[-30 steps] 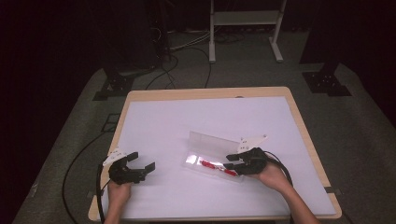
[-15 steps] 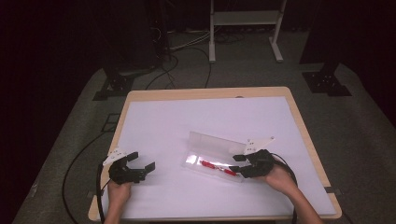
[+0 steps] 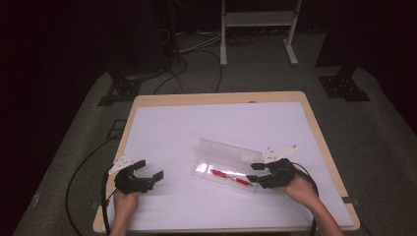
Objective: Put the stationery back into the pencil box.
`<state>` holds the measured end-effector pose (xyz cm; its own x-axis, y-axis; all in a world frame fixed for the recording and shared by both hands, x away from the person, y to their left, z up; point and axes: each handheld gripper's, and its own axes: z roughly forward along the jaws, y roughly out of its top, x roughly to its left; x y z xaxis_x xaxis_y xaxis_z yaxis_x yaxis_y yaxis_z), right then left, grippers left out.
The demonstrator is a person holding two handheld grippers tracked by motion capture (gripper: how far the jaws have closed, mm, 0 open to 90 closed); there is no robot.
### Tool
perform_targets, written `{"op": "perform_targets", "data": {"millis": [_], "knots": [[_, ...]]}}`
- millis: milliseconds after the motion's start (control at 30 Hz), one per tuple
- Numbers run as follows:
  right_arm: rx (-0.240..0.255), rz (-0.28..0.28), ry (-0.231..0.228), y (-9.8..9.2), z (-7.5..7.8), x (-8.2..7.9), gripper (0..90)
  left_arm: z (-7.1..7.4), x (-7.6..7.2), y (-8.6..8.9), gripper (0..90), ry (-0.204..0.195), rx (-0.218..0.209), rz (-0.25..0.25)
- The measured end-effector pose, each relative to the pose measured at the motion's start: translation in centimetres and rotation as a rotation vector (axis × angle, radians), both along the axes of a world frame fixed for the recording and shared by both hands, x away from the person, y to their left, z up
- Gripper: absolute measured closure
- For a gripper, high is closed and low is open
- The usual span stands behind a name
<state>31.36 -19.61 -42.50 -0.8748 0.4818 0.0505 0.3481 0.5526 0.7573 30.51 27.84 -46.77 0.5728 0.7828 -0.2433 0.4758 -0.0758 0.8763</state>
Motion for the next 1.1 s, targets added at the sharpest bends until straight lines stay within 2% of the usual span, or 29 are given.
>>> {"op": "perform_targets", "data": {"millis": [667,1100], "knots": [[0.007,-0.053,0.019,-2.5,-0.9,-0.7,44.6,0.0,0.0,0.0,0.0,0.001,-0.001,0.001],[0.023,-0.11,0.031,-4.3,-1.2,-1.0,40.6,0.0,0.0,0.0,0.0,0.0,0.0,0.001]]}}
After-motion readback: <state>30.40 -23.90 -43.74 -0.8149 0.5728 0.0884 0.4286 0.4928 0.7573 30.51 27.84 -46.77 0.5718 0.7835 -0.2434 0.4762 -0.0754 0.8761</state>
